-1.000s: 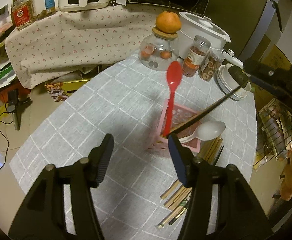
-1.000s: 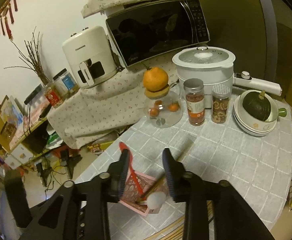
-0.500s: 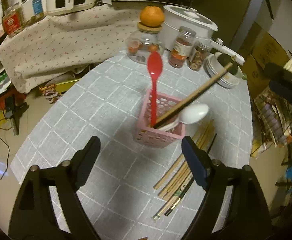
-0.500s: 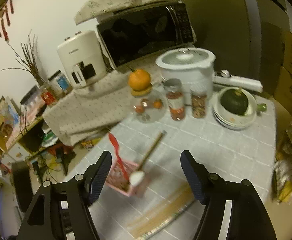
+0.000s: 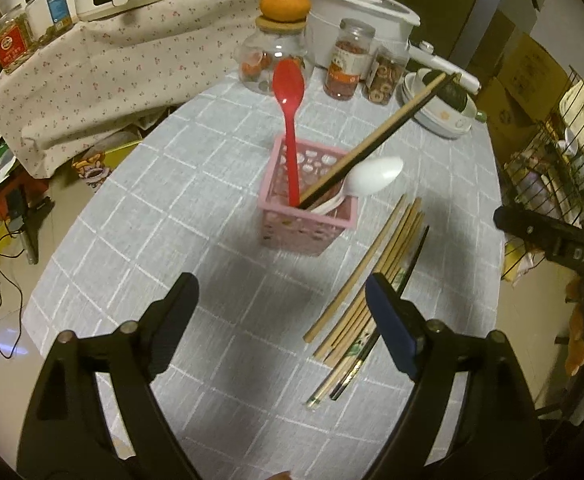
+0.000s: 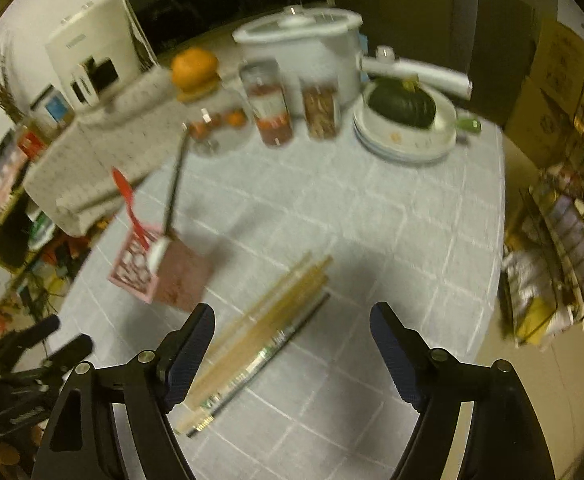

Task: Organize utensils
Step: 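Withdraw both open tools from the pink basket, then grasp a black chopstick with the right tool while the left tool moves over the wooden chopstick pile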

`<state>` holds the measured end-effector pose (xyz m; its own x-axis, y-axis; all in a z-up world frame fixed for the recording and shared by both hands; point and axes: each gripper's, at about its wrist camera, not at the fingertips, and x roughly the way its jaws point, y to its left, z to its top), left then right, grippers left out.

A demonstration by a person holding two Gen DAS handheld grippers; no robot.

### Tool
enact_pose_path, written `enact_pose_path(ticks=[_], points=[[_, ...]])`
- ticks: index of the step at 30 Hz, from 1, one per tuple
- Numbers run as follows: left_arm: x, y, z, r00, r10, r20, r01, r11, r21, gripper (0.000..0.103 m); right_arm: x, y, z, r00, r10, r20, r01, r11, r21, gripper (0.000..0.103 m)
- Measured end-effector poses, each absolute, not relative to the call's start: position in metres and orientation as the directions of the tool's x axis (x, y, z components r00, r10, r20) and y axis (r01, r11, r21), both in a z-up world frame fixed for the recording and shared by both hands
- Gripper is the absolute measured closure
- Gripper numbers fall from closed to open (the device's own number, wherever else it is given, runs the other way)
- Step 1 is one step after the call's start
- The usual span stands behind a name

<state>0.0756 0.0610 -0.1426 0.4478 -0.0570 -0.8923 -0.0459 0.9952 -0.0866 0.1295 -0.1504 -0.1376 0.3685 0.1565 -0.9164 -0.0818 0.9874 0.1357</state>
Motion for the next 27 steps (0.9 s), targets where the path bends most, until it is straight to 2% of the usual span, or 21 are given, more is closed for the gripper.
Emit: enact_pose_path(ticks=[9,18,23,25,27], points=[[0.081,0.062,-0.166,0.404,-0.047,-0.914,-0.033,0.997,-0.066,0.018,0.139,-0.147,-0.206,0.183,0.108,-0.977,-0.068,0.993,0.097,0.022],[0.083,0.058,-0.173,0.373,-0.033,-0.927,-0.016,0.999,-0.041,0.018,0.154,-0.144,-0.247,0.131,0.071,-0.989,-0.043,0.997,0.066,0.025],[0.082,0.057,-0.176,0.369,-0.029,-0.929,-0.007,0.999,-0.034,0.018,0.161,-0.146,-0.259,0.121,0.076,-0.990,-0.008,0.997,0.076,0.049],[0.083,0.057,-0.177,0.365,-0.031,-0.931,-0.007,0.999,-0.036,0.018,0.163,-0.150,-0.266,0.111,0.083,-0.990,0.021,0.996,0.086,0.056],[0.082,0.057,-0.178,0.361,-0.033,-0.932,-0.006,0.999,-0.038,0.018,0.162,-0.150,-0.269,0.124,0.080,-0.989,0.039,0.996,0.085,0.058]])
